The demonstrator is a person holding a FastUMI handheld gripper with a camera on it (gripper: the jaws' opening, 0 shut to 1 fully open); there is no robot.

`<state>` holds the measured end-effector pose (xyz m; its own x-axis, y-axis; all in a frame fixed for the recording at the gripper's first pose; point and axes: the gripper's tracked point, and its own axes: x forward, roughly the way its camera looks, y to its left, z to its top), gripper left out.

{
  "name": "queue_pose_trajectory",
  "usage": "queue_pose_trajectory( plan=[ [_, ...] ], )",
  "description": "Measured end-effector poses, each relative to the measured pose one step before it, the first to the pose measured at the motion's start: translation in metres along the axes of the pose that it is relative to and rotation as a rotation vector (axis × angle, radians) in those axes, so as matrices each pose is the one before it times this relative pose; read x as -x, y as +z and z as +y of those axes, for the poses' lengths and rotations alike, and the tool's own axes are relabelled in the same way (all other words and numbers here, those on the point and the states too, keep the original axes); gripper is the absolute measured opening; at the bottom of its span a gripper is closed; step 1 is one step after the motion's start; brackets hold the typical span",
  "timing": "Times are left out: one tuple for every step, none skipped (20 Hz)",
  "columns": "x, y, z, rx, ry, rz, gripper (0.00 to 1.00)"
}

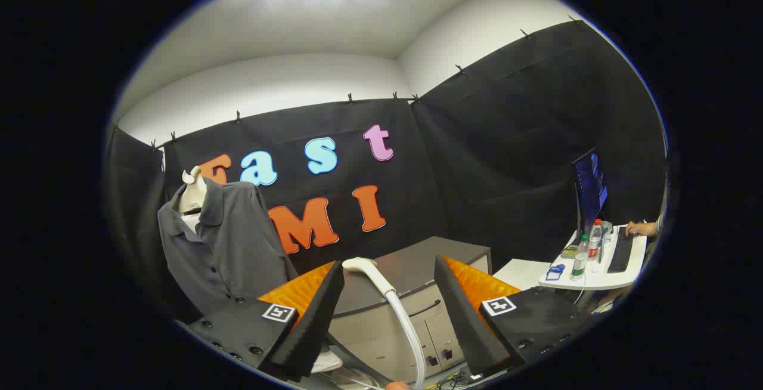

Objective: Iron the clothes twice with a garment steamer, once on the left side and once on the right side.

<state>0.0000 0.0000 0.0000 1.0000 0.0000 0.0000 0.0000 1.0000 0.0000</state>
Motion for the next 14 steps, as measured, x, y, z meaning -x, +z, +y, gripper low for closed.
queue_pose_trajectory(
  plan=[
    [-0.00099,-0.00188,0.00445,0.00558,0.00723,0.00590,0.98],
    [-0.00024,-0.00306,0.00418,0.00468,0.00682,0.00829,0.98],
    [-0.00089,-0.00235,0.00209,0.00331,0.00481,0.00672,0.98],
    [0.00000,-0.00218,0.00220,0.00498,0.00228,0.00580,0.98],
    [0.00023,-0.00206,0.00118,0.00504,0.00152,0.00578,0.98],
    [-0.00031,-0.00254,0.00231,0.00382,0.00204,0.00579,0.98],
    [0.00043,-0.00088,0.00186,0.00201,0.00282,0.00336,0.98],
    [0.00077,-0.00043,0.00219,0.00046,0.00345,0.00252,0.98],
    [0.00091,-0.00078,0.00169,-0.00093,0.00260,0.00277,0.98],
    [0.00036,-0.00176,0.00184,-0.00164,0.00123,0.00277,0.98],
    [0.00198,-0.00047,-0.00018,-0.00225,0.00032,0.00204,0.98],
    [0.00111,-0.00034,0.00037,-0.00153,-0.00161,0.00183,0.98],
    [0.00107,-0.00075,-0.00017,0.00014,-0.00285,0.00142,0.98],
    [-0.00016,-0.00049,0.00032,0.00042,-0.00285,0.00121,0.98]
  ],
)
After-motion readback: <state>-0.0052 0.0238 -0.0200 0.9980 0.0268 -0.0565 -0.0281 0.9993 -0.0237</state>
